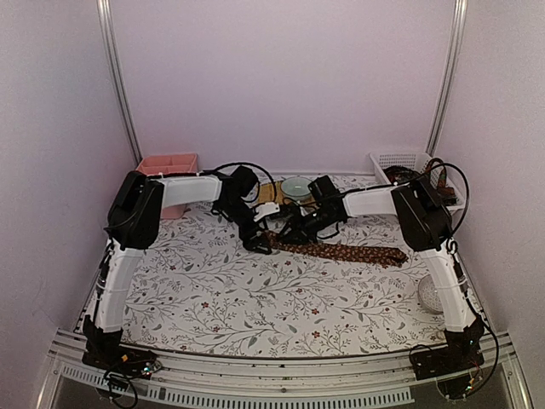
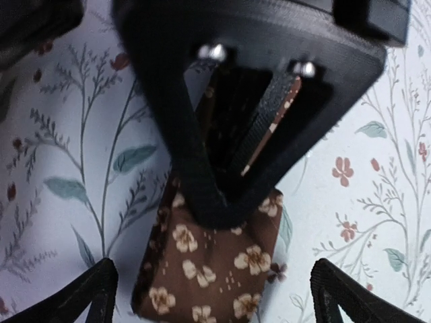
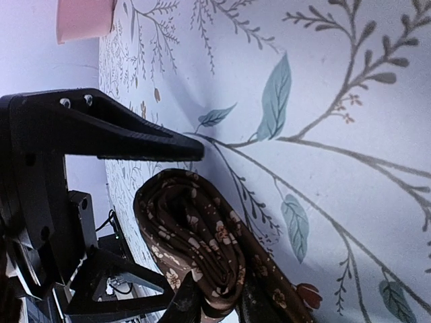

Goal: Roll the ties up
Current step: Roll the tie at the center of the board.

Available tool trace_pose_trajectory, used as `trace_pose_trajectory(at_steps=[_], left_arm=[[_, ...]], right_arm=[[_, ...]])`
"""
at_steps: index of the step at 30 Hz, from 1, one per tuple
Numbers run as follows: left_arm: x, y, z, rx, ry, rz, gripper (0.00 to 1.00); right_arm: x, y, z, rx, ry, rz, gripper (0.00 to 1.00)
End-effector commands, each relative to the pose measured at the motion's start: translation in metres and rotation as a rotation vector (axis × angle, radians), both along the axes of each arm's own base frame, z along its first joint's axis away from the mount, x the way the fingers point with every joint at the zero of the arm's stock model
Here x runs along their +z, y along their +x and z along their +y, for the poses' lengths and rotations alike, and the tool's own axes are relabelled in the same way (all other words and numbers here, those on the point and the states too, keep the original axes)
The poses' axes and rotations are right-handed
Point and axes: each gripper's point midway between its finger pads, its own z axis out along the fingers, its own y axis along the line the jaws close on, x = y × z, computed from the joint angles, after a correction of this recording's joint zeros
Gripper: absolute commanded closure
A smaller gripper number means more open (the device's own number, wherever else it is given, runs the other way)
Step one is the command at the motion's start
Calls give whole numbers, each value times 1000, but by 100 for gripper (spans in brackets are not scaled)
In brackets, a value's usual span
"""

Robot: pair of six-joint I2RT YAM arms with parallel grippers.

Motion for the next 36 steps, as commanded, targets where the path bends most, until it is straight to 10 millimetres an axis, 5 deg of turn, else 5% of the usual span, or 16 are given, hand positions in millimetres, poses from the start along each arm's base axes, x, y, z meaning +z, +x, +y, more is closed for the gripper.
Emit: trace_pose_trajectory(at_steps=[1, 6, 12, 22, 36], left_arm=[[30, 1, 29, 306, -100, 186, 0], [27, 8, 51, 604, -269, 370, 2], [24, -2, 37, 784, -436, 518, 7], [5, -18, 1, 883, -490, 650, 18], [-20, -29, 7, 1012, -557, 702, 34]], right_arm=[[-45, -23, -14, -42, -170, 80, 81], [-48, -22, -16, -50, -185, 73, 80], [-56, -25, -19, -61, -195, 91, 80], [-54, -27, -20, -68, -195, 94, 80], [-58, -34, -17, -57, -186, 120, 81]])
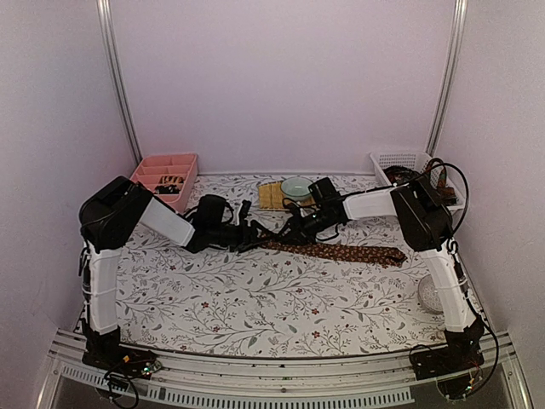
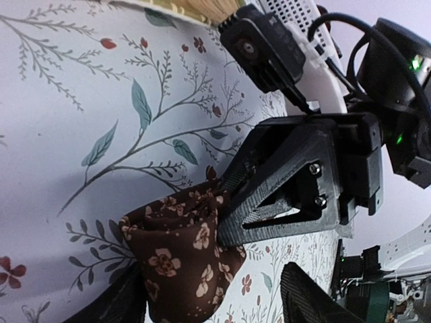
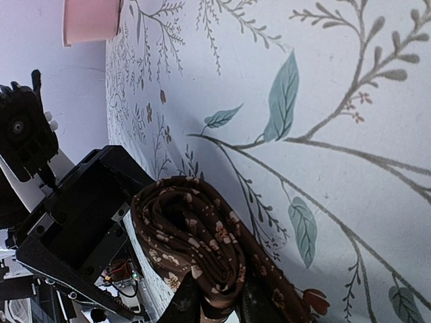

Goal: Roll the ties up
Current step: Roll the tie at the center of the board.

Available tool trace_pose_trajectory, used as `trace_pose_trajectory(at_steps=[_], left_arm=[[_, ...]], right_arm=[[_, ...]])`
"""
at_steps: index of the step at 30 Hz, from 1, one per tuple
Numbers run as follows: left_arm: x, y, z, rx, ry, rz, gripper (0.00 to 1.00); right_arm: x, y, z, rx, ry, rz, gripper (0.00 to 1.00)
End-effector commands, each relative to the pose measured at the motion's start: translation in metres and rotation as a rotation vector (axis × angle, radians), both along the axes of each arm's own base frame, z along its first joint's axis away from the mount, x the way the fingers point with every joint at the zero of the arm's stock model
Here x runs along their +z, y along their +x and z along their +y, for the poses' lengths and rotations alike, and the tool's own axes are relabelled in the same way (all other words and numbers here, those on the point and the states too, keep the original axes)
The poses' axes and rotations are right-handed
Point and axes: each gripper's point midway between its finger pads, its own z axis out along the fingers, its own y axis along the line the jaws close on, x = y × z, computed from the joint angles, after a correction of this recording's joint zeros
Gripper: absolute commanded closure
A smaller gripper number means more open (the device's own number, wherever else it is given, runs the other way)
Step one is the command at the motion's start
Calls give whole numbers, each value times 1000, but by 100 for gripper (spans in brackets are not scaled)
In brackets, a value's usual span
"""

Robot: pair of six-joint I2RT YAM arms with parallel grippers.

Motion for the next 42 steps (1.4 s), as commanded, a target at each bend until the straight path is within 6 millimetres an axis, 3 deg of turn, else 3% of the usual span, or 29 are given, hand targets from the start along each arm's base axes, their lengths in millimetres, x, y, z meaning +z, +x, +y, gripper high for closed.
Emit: trace_pose_trajectory(at_steps=[1, 11, 22, 31, 38, 39, 42], left_arm=[[-39, -14, 1, 32, 29, 119, 35], [-50, -16, 0, 60, 25, 143, 40], [-63, -23, -6, 71, 58, 167, 66], [-63, -14, 0, 117, 101, 146, 91], [-55, -2, 16, 147, 243, 93, 96], [-54, -1, 20, 151, 277, 84, 96], [-46, 8, 30, 177, 363, 38, 96]], right_arm=[[-54, -31, -19, -37, -202, 107, 80], [-49, -37, -14, -27, -190, 113, 80], [-46, -36, -12, -29, -188, 110, 81], [-44, -36, -13, -27, -201, 95, 80], [-19, -22, -26, 8, -253, -78, 53], [0, -18, -28, 11, -240, -126, 50], [20, -17, -38, 49, -246, -214, 43]])
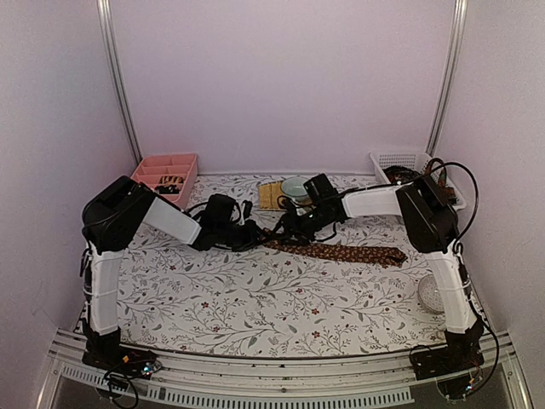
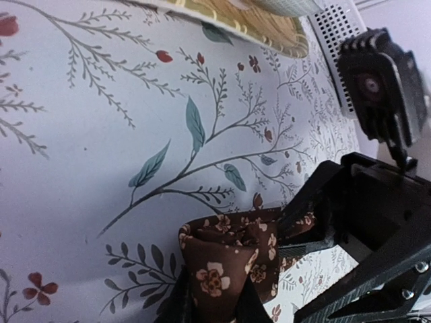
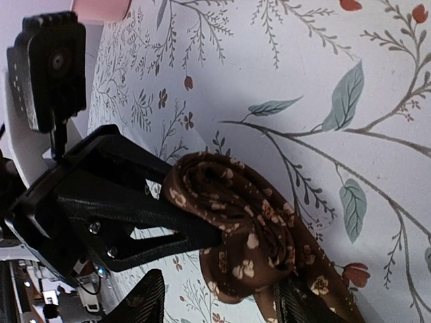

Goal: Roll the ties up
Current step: Roll the tie at the center of the board.

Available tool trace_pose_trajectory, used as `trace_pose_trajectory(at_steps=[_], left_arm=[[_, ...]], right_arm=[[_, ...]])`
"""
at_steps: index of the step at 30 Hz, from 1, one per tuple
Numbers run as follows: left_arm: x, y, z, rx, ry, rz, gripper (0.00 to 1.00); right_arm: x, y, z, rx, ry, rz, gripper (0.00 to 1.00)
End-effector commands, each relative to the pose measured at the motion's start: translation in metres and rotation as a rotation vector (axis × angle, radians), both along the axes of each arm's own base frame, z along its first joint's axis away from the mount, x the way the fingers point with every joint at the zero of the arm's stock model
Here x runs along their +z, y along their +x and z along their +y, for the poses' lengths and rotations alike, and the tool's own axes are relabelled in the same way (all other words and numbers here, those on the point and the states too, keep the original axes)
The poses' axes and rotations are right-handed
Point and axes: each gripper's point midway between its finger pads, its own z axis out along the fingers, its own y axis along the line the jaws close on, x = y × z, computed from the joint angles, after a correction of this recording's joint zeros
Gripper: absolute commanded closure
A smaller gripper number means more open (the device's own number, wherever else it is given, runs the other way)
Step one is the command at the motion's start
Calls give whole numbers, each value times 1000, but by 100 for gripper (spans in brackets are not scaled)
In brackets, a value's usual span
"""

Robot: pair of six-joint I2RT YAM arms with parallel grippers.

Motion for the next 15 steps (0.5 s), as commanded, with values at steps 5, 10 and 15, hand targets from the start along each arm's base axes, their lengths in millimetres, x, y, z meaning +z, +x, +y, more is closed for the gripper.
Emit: trace_pose_trajectory(at_steps=[5, 10, 15], left_arm=[[-14, 0, 42, 51, 381, -18, 96], [1, 10, 48, 61, 508, -90, 96], [7, 14, 47, 54, 646, -148, 96]], right_arm=[[39, -19, -56, 63, -187, -186, 37], [59, -23, -74, 81, -206, -261, 33], [56, -26, -91, 75, -229, -241, 32]])
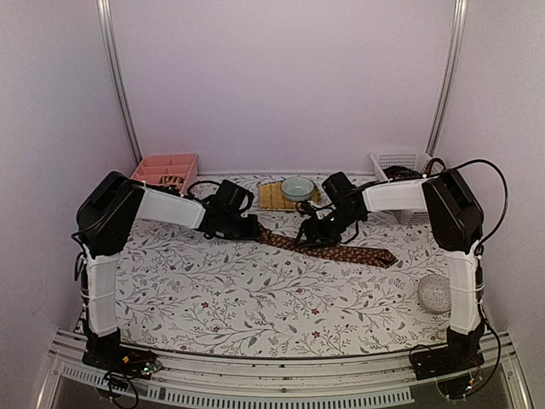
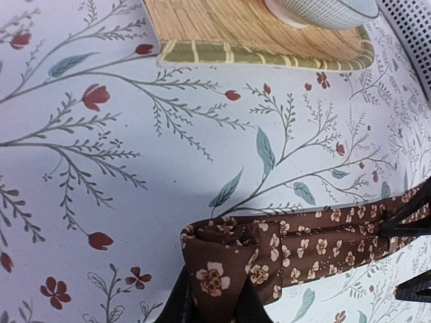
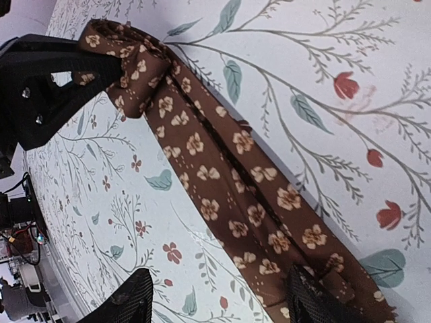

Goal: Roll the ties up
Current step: Roll the tie at the center of the board.

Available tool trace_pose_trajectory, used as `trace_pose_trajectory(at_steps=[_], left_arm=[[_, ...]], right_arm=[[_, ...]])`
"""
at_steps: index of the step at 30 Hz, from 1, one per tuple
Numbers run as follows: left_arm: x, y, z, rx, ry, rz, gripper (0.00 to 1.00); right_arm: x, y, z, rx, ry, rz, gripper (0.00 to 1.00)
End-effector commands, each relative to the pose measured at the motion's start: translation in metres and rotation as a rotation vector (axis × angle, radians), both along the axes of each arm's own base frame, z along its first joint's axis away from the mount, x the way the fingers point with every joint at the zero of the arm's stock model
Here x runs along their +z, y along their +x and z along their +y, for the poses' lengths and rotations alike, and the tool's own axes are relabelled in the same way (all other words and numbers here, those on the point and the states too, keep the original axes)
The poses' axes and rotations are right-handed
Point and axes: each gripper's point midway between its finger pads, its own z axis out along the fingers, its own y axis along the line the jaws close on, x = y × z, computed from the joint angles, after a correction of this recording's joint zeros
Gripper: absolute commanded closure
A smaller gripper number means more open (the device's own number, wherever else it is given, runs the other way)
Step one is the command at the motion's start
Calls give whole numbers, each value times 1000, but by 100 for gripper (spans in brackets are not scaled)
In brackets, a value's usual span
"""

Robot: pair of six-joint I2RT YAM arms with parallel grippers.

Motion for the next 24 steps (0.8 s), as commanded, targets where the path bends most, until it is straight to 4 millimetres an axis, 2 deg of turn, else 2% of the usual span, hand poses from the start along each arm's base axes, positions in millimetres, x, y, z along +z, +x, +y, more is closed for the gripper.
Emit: trace_pose_trajectory(at_steps=[1, 10, 17, 24], left_arm=[[-4, -3, 18, 4, 240, -36, 96], [-1, -2, 9, -38, 595, -158, 96], [17, 2, -1, -61, 804, -257, 96], [33, 3, -13, -101, 936, -332, 96]], right_arm=[[49, -5, -21, 4, -6, -77, 32], [70, -9, -28, 17, 36, -53, 31], [87, -3, -43, -12, 112, -3, 28], [100, -2, -56, -24, 154, 24, 26]])
